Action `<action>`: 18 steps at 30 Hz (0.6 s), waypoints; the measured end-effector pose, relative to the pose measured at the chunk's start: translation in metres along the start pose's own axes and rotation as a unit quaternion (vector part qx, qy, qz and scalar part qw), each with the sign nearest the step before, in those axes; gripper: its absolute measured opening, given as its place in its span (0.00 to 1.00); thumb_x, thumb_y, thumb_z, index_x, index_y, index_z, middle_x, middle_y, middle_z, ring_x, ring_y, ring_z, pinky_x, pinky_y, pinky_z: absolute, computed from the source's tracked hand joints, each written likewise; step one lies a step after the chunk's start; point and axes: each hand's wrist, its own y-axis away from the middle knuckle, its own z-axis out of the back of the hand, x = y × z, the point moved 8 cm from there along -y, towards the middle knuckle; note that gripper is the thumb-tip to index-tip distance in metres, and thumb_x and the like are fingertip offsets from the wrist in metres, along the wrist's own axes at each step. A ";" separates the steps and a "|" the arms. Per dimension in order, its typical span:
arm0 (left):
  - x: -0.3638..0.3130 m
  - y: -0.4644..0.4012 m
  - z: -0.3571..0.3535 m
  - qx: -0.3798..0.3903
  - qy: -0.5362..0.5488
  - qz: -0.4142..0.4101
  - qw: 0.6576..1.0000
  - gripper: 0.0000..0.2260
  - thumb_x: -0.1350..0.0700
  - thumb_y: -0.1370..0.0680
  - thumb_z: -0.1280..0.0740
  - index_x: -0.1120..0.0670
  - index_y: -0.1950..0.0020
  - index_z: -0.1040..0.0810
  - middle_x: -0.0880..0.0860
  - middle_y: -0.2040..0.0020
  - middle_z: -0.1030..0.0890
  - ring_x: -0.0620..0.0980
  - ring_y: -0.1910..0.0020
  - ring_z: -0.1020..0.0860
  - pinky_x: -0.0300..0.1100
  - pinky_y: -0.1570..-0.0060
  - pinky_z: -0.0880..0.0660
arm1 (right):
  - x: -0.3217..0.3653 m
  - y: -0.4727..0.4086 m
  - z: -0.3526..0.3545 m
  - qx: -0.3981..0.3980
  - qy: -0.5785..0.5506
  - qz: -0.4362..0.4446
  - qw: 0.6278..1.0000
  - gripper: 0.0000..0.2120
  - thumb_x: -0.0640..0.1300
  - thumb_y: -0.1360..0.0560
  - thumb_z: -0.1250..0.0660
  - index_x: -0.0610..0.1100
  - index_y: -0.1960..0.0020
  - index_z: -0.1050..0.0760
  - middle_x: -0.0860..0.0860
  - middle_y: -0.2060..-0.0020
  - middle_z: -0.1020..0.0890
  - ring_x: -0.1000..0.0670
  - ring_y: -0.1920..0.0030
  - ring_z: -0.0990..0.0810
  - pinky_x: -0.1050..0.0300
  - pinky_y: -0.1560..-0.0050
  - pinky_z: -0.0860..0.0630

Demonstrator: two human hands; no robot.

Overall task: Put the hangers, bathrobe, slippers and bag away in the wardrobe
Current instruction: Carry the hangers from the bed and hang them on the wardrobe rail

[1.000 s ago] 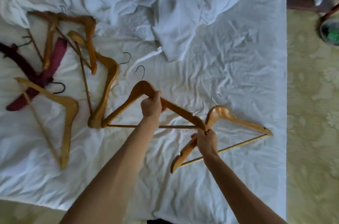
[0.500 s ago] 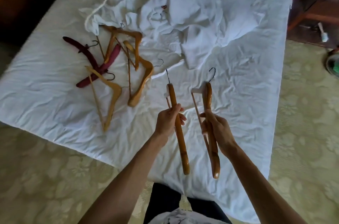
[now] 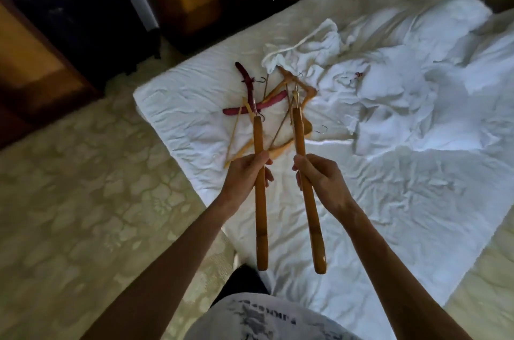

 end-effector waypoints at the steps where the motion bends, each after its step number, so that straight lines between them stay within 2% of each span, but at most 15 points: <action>1: -0.004 0.009 0.016 -0.019 0.005 -0.007 1.000 0.16 0.50 0.17 0.37 0.62 0.51 0.18 0.60 0.64 0.17 0.52 0.68 0.19 0.41 0.62 0.22 | 0.010 -0.002 -0.016 0.021 0.005 0.008 1.000 0.23 0.62 0.23 0.37 0.43 0.59 0.21 0.40 0.68 0.21 0.45 0.67 0.22 0.46 0.59 0.23; 4: -0.013 0.036 0.068 -0.083 0.001 -0.024 0.996 0.17 0.50 0.17 0.36 0.62 0.52 0.18 0.60 0.63 0.16 0.51 0.68 0.20 0.39 0.62 0.22 | 0.041 -0.008 -0.071 0.081 0.003 0.038 0.996 0.21 0.58 0.21 0.35 0.41 0.60 0.21 0.41 0.68 0.20 0.47 0.67 0.21 0.48 0.58 0.24; 7: -0.018 0.061 0.124 -0.148 0.012 -0.038 0.988 0.15 0.50 0.17 0.36 0.60 0.54 0.17 0.61 0.63 0.16 0.52 0.67 0.20 0.43 0.60 0.22 | 0.066 -0.013 -0.133 0.142 -0.007 0.057 0.988 0.24 0.62 0.24 0.35 0.39 0.59 0.20 0.40 0.68 0.20 0.47 0.67 0.22 0.50 0.60 0.25; 9: -0.016 0.076 0.164 -0.187 0.044 -0.045 0.980 0.14 0.51 0.18 0.35 0.59 0.56 0.18 0.58 0.66 0.17 0.52 0.70 0.21 0.45 0.62 0.23 | 0.078 -0.015 -0.177 0.183 -0.006 0.066 0.981 0.24 0.64 0.26 0.34 0.41 0.59 0.20 0.40 0.67 0.21 0.46 0.67 0.22 0.49 0.60 0.25; 11: -0.013 0.090 0.206 -0.225 0.066 -0.051 0.971 0.14 0.51 0.18 0.34 0.59 0.55 0.17 0.57 0.67 0.17 0.51 0.71 0.21 0.45 0.62 0.23 | 0.090 -0.017 -0.221 0.217 -0.002 0.069 0.974 0.23 0.62 0.25 0.34 0.41 0.59 0.20 0.39 0.67 0.20 0.47 0.67 0.22 0.49 0.61 0.26; 14: -0.003 0.109 0.272 -0.273 0.084 -0.056 0.957 0.15 0.48 0.19 0.33 0.59 0.53 0.16 0.59 0.65 0.16 0.52 0.69 0.21 0.47 0.58 0.23 | 0.109 -0.019 -0.290 0.259 0.019 0.077 0.963 0.24 0.59 0.24 0.34 0.36 0.58 0.21 0.37 0.67 0.21 0.48 0.67 0.24 0.51 0.59 0.27; 18: 0.006 0.134 0.361 -0.320 0.087 -0.062 0.941 0.15 0.46 0.19 0.33 0.56 0.52 0.16 0.58 0.63 0.16 0.50 0.67 0.20 0.47 0.57 0.23 | 0.134 -0.028 -0.387 0.306 0.044 0.085 0.947 0.20 0.56 0.22 0.33 0.38 0.57 0.19 0.36 0.65 0.20 0.47 0.65 0.21 0.53 0.58 0.24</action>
